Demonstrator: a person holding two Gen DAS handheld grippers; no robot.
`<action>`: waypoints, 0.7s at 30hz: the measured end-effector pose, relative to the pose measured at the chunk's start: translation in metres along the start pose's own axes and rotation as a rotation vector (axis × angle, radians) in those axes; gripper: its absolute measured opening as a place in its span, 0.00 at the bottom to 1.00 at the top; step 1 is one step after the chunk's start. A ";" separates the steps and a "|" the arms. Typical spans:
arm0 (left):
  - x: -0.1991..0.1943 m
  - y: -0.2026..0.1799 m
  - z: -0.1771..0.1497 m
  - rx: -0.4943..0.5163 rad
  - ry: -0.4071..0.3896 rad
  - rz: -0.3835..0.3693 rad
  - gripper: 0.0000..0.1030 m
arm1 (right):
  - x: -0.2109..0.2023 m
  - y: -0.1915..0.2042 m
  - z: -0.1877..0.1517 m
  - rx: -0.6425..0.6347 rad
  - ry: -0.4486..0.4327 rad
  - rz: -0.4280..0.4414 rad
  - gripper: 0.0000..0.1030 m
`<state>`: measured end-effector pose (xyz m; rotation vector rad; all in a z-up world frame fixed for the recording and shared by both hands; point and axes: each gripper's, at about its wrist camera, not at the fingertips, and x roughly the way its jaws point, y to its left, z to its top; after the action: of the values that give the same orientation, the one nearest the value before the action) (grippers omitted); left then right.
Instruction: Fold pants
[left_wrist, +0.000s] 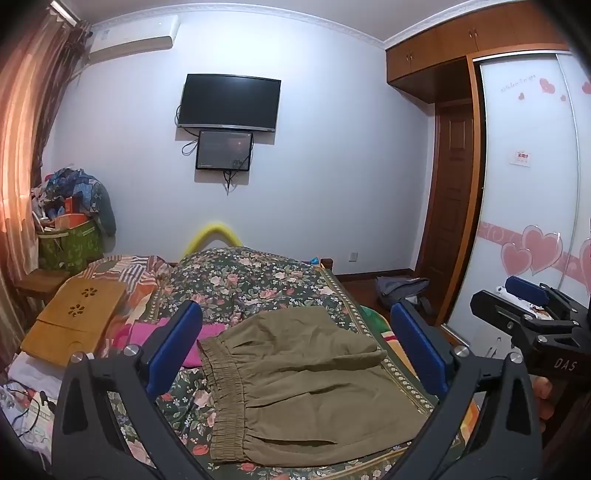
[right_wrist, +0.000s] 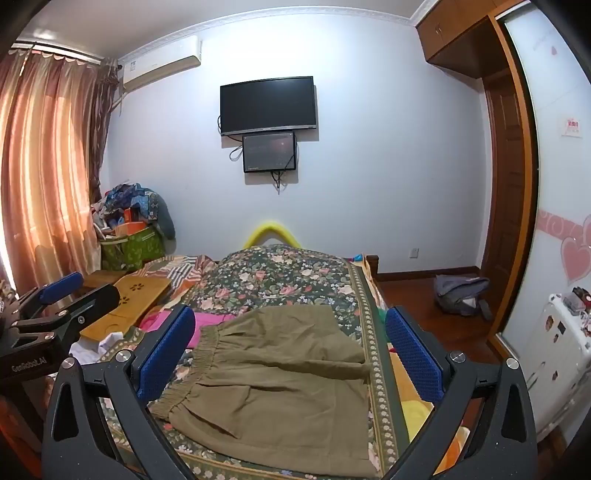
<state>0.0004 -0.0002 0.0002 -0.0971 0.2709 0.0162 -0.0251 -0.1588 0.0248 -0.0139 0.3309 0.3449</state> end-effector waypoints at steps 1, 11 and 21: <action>0.000 0.000 0.000 -0.003 0.000 -0.001 1.00 | 0.000 0.000 0.000 0.001 0.004 0.000 1.00; 0.004 0.001 -0.004 -0.008 0.000 -0.004 1.00 | 0.001 0.000 -0.001 0.004 0.005 0.001 1.00; 0.006 0.001 -0.007 -0.007 0.001 -0.002 1.00 | 0.003 0.003 -0.004 0.005 0.008 0.004 1.00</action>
<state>0.0045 0.0000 -0.0078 -0.1040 0.2720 0.0145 -0.0250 -0.1556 0.0204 -0.0099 0.3393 0.3486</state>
